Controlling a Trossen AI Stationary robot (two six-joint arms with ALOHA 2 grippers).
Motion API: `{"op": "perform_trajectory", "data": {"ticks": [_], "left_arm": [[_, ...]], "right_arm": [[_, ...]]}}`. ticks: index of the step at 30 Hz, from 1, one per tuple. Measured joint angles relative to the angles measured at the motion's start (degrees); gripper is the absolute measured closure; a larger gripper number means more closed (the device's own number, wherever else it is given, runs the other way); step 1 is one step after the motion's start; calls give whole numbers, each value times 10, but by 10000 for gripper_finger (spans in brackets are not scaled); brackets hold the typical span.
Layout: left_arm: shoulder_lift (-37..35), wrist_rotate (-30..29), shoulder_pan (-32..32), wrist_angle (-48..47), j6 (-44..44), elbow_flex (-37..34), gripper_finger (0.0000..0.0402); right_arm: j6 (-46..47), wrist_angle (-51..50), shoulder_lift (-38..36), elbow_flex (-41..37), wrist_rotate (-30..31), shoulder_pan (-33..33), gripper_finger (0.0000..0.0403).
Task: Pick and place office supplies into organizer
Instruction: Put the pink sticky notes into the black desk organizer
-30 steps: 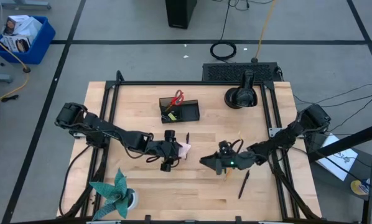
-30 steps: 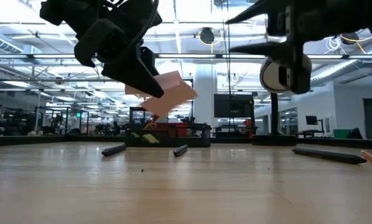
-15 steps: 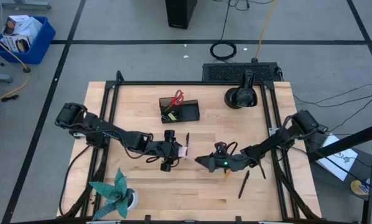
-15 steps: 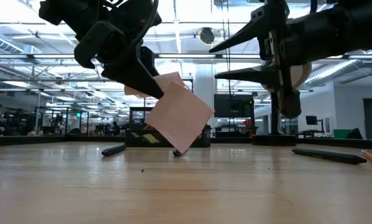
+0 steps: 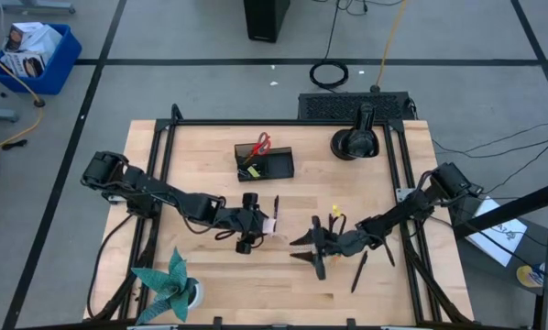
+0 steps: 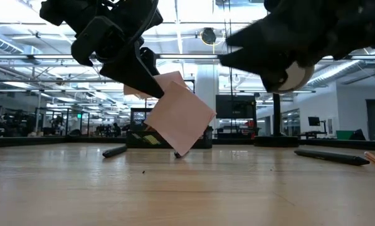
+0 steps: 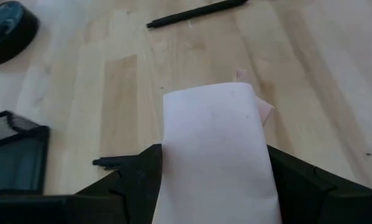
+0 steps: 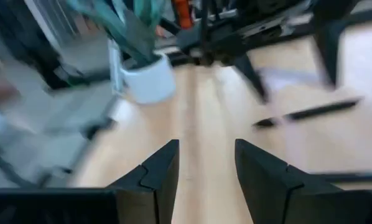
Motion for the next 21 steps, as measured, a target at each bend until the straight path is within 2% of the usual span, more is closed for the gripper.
{"op": "perform_trajectory", "data": {"ticks": [5,10,14,21], "left_arm": [[0,2,0,0,-11,0,151],[0,17,0,0,-23,0,151],[0,17,0,0,-26,0,151],[0,18,0,1,-27,0,151]], "right_arm": [[-159,-59,0,7,15,-14,253],[-337,-165,1,66,19,-15,247],[-408,-214,1,114,69,-12,238],[-508,-302,22,182,86,-12,191]]}}
